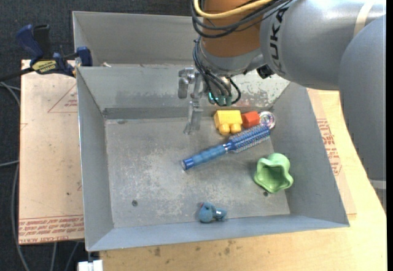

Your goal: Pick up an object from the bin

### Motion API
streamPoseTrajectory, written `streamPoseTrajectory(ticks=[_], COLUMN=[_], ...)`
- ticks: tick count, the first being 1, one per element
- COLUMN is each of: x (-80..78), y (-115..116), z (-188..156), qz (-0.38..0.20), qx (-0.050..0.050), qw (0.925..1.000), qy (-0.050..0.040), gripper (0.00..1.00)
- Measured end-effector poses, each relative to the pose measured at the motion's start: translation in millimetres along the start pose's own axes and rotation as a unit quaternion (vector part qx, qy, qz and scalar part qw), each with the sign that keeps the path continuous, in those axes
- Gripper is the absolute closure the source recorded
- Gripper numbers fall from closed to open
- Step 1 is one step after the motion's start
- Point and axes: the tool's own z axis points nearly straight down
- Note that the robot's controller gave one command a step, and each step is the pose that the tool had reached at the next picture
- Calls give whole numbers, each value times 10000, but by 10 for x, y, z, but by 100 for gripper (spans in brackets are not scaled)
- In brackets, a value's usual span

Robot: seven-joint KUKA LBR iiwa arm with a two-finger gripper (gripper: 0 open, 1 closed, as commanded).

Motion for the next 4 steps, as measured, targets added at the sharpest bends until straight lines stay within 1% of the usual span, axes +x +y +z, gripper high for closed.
streamPoseTrajectory(ticks=[1, 2, 3, 4], x=[70, 875, 830, 1544], y=[-572, -601, -599, -248], z=[412, 1455, 1400, -321], qz=[166, -392, -388, -554], qx=[13, 3, -2, -4], qw=[9999, 9992, 9992, 9984], qy=[-14, 19, -34, -68], gripper=[0, 0, 100, 100])
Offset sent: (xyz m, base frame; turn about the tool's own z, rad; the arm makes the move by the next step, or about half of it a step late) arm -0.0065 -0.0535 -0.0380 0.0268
